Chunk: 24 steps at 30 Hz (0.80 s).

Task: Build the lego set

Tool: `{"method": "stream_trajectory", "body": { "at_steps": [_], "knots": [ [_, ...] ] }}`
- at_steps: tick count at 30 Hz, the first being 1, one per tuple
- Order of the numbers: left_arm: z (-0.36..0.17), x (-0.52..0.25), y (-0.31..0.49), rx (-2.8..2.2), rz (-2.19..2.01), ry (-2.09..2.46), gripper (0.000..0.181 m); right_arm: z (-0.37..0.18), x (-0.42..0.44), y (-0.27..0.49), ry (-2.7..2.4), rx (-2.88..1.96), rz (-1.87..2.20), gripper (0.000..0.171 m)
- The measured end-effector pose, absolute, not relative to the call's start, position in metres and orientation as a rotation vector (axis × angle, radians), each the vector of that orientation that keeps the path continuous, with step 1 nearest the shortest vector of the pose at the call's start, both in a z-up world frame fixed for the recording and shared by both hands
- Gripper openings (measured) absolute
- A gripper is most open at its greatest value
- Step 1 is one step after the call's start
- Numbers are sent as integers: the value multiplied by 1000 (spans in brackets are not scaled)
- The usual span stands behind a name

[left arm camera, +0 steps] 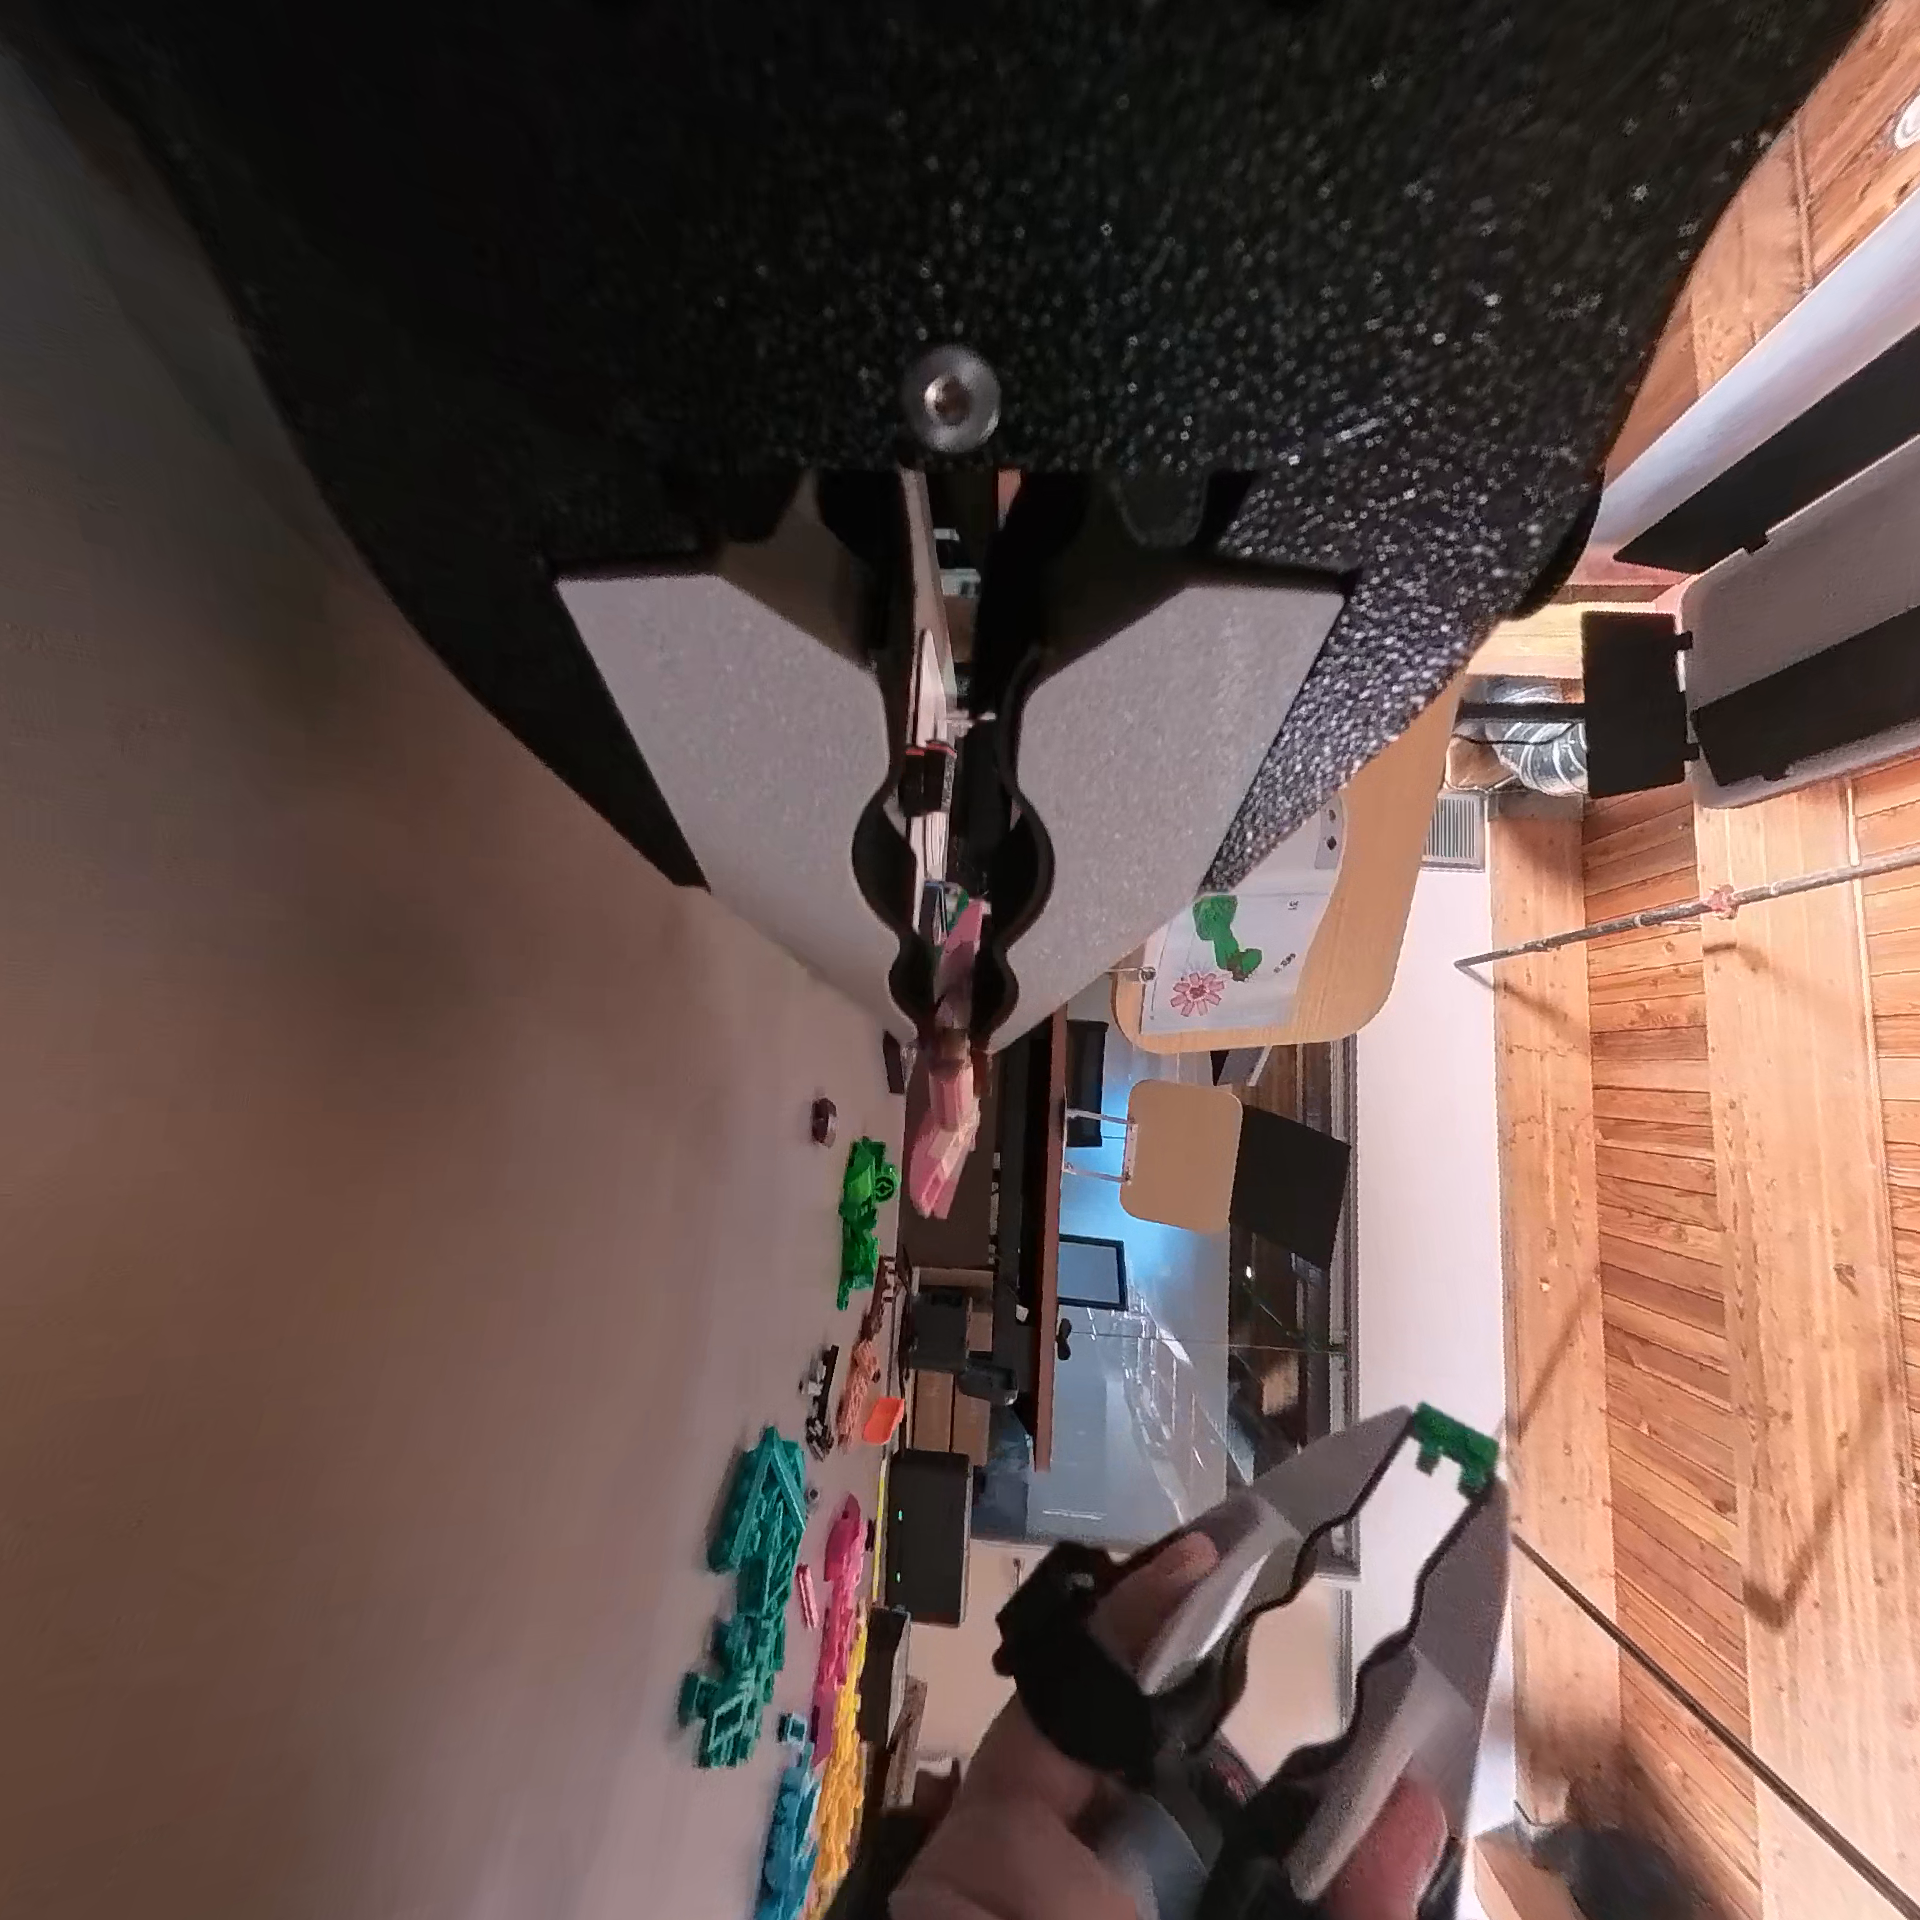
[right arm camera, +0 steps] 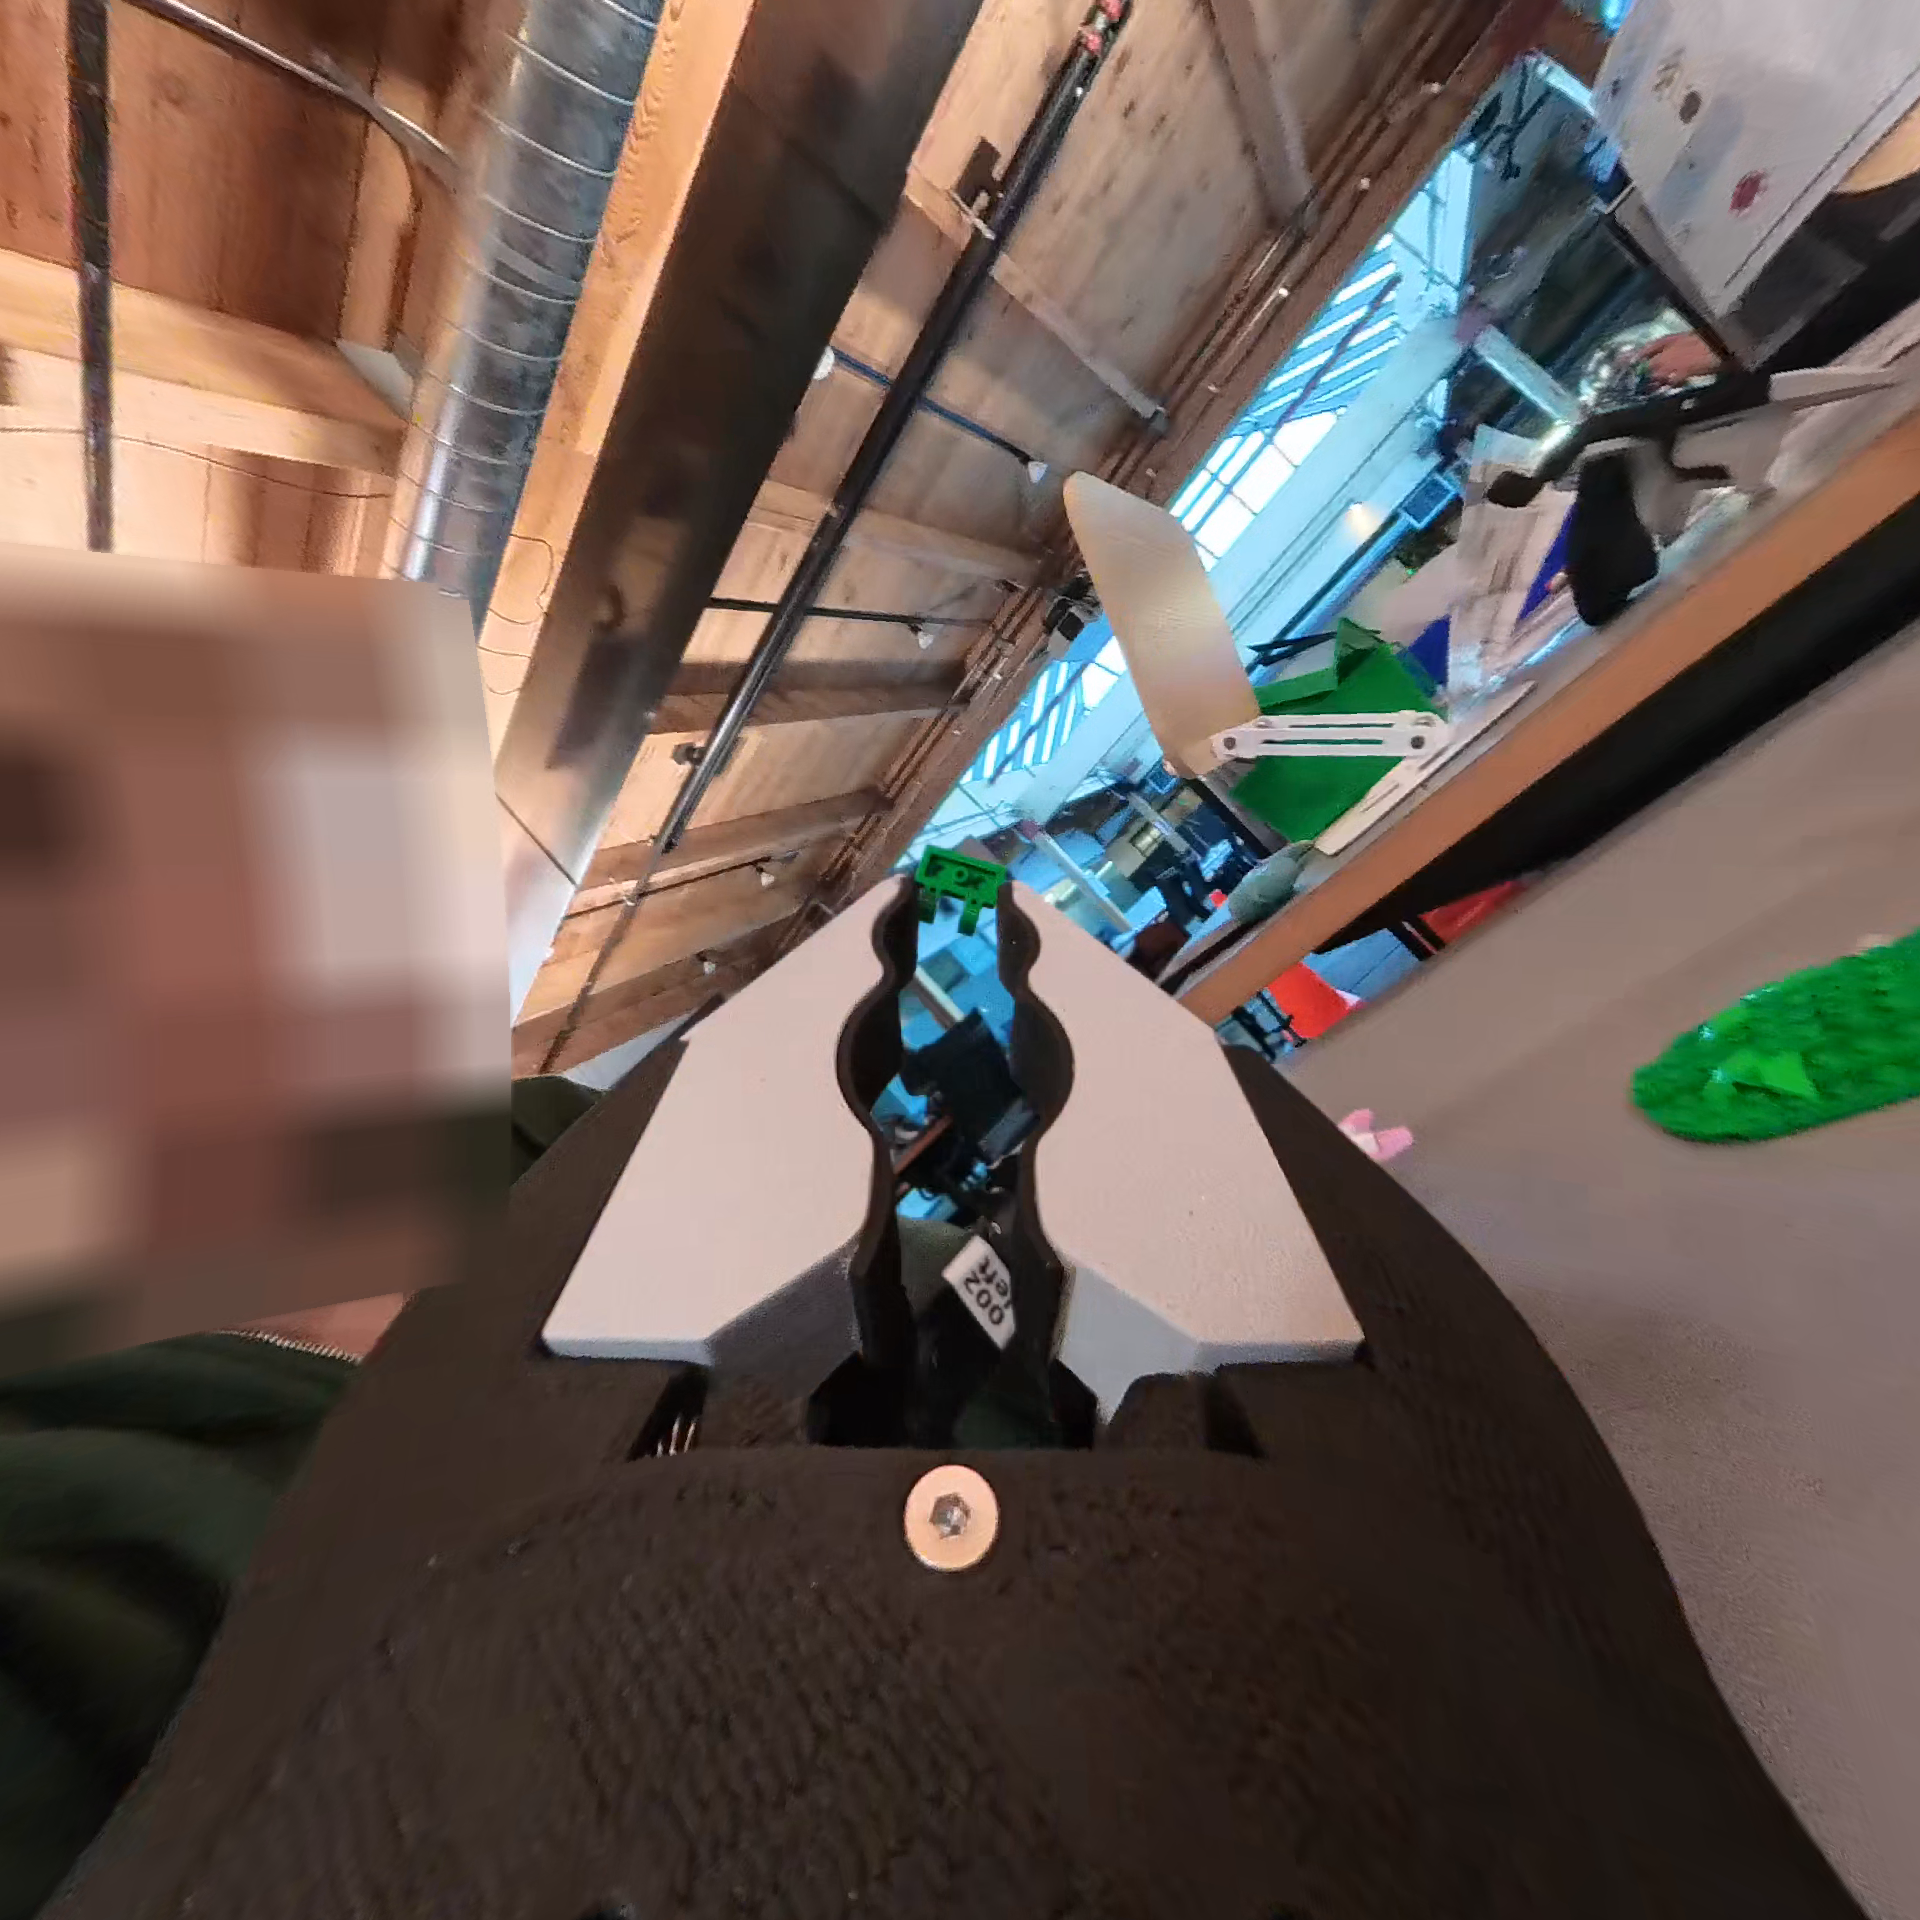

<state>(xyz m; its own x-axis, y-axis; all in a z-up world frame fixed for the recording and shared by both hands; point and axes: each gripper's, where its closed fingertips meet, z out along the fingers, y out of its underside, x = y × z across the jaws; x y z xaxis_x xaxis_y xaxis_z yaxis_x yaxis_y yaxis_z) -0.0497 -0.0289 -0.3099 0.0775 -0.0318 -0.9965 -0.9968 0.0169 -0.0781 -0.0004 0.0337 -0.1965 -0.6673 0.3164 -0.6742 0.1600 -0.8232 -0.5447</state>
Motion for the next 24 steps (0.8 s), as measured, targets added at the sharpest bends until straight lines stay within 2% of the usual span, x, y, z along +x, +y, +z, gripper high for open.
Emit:
{"method": "stream_trajectory", "body": {
  "at_steps": [6,16,24],
  "knots": [
    [-310,-42,-29,-1234,1105,1198,4,-200,-3,24,-991,-1249,2595,13],
    [-321,-3,-30,-1152,1022,1322,4,-285,-3,-16,-1942,-1246,1479,13],
    [-330,14,-31,-1109,993,1407,3,-320,12,-23,-2196,-1224,1228,13]
  ]
}}
